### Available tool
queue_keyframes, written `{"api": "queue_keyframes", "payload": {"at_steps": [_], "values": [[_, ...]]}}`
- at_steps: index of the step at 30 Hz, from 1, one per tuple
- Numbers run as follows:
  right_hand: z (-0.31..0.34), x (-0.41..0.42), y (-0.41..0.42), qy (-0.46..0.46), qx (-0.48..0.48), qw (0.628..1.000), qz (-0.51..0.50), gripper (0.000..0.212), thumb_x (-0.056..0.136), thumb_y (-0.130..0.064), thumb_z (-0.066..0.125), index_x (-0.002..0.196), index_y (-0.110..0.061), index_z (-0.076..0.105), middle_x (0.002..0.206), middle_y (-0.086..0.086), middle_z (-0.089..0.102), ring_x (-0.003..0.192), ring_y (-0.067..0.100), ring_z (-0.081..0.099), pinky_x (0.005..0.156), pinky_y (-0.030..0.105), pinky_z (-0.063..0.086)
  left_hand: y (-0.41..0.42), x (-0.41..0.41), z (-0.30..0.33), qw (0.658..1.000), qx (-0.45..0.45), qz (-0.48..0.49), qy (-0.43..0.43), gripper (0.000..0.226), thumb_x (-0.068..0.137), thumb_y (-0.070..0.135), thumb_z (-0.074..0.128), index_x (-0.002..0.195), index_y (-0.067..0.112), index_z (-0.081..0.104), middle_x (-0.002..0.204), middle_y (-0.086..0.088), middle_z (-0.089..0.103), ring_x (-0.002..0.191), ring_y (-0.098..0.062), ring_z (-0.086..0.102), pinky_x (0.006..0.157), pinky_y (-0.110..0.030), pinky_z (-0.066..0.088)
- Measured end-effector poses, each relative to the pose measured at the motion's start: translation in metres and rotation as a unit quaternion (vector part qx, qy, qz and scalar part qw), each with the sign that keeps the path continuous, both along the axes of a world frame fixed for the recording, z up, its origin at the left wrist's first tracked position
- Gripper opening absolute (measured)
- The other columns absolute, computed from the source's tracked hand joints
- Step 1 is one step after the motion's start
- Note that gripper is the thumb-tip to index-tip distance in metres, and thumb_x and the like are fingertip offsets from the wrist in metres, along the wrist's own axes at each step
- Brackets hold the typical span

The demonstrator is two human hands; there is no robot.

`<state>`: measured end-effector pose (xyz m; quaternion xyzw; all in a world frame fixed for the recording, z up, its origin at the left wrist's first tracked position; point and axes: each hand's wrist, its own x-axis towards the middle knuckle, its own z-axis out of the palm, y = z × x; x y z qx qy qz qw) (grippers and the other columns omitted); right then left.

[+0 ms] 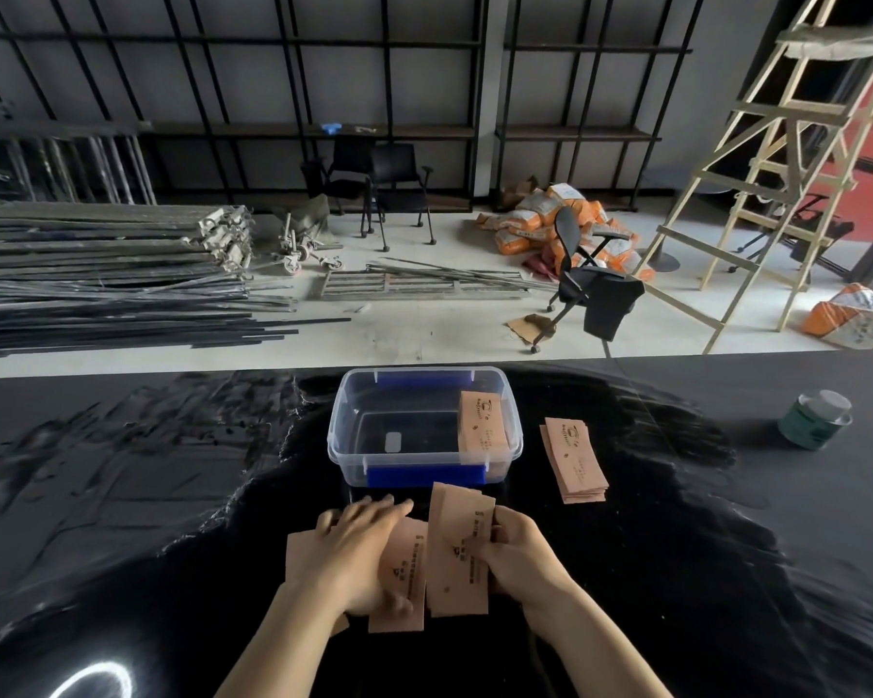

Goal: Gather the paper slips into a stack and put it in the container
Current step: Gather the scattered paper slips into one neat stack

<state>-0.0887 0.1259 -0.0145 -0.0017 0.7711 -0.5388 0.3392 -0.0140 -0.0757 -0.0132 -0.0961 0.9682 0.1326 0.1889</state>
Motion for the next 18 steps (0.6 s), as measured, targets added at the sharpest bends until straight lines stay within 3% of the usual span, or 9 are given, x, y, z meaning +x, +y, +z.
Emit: {"api": "queue_keyframes", "payload": {"at_steps": [3, 8, 10, 12, 14, 16, 18], "values": [[0.001, -0.001, -0.002, -0.005, 0.002, 1.000, -0.002, 0.028, 0.100, -0.004, 0.060, 0.116, -0.024, 0.072, 0.107, 0.002, 0.083, 0.097, 0.019, 0.080, 0.086, 0.045, 0.068, 0.000, 0.000, 0.000, 0.999, -0.011, 0.006, 0.030, 0.115, 0.066, 0.055, 0.085, 0.159, 0.039, 0.018, 0.161, 0.009, 0.030, 0.148, -0.021, 0.025, 0.122, -0.044, 0.017], [0.002, 0.001, -0.004, 0.005, 0.000, 1.000, 0.002, 0.029, 0.100, -0.002, 0.060, 0.118, -0.022, 0.071, 0.109, 0.004, 0.081, 0.098, 0.019, 0.079, 0.083, 0.040, 0.067, 0.007, -0.007, 0.003, 0.997, 0.062, 0.047, 0.022, 0.113, 0.060, 0.033, 0.091, 0.151, 0.042, 0.026, 0.150, 0.005, 0.028, 0.141, -0.024, 0.029, 0.122, -0.045, 0.022], [0.002, 0.002, -0.003, 0.015, -0.007, 1.000, 0.001, 0.033, 0.099, 0.003, 0.057, 0.118, -0.021, 0.071, 0.108, 0.004, 0.081, 0.097, 0.019, 0.079, 0.079, 0.037, 0.067, 0.013, -0.007, 0.001, 0.983, 0.137, 0.098, 0.073, 0.099, 0.064, 0.015, 0.088, 0.143, 0.044, 0.034, 0.144, 0.006, 0.028, 0.129, -0.020, 0.045, 0.115, -0.044, 0.040], [0.002, 0.003, -0.001, 0.017, -0.018, 1.000, 0.007, 0.042, 0.098, 0.006, 0.056, 0.119, -0.027, 0.070, 0.110, 0.003, 0.080, 0.100, 0.019, 0.079, 0.083, 0.040, 0.067, 0.018, -0.004, -0.002, 0.952, 0.213, 0.149, 0.160, 0.081, 0.072, 0.004, 0.081, 0.126, 0.050, 0.043, 0.136, 0.005, 0.038, 0.104, -0.017, 0.061, 0.094, -0.041, 0.058], [0.002, 0.004, -0.001, 0.017, -0.026, 0.999, 0.009, 0.046, 0.099, 0.006, 0.057, 0.117, -0.035, 0.068, 0.112, 0.002, 0.080, 0.103, 0.020, 0.078, 0.090, 0.047, 0.067, 0.020, 0.000, -0.005, 0.911, 0.268, 0.195, 0.245, 0.070, 0.080, 0.000, 0.077, 0.112, 0.055, 0.048, 0.124, 0.004, 0.053, 0.087, -0.018, 0.066, 0.080, -0.036, 0.062], [0.002, 0.005, -0.001, 0.014, -0.036, 0.999, 0.003, 0.044, 0.099, 0.005, 0.058, 0.112, -0.036, 0.068, 0.111, 0.004, 0.079, 0.104, 0.022, 0.078, 0.092, 0.049, 0.066, 0.023, 0.003, 0.000, 0.861, 0.349, 0.238, 0.282, 0.062, 0.085, -0.004, 0.074, 0.113, 0.048, 0.054, 0.118, 0.005, 0.060, 0.086, -0.020, 0.072, 0.075, -0.032, 0.063], [0.002, 0.006, -0.004, 0.004, -0.047, 0.999, 0.000, 0.038, 0.100, 0.004, 0.059, 0.116, -0.028, 0.068, 0.112, 0.007, 0.078, 0.104, 0.025, 0.077, 0.092, 0.050, 0.066, 0.027, 0.007, 0.006, 0.818, 0.413, 0.269, 0.297, 0.056, 0.088, -0.007, 0.070, 0.118, 0.038, 0.057, 0.118, 0.005, 0.062, 0.098, -0.019, 0.072, 0.080, -0.028, 0.062]]}}
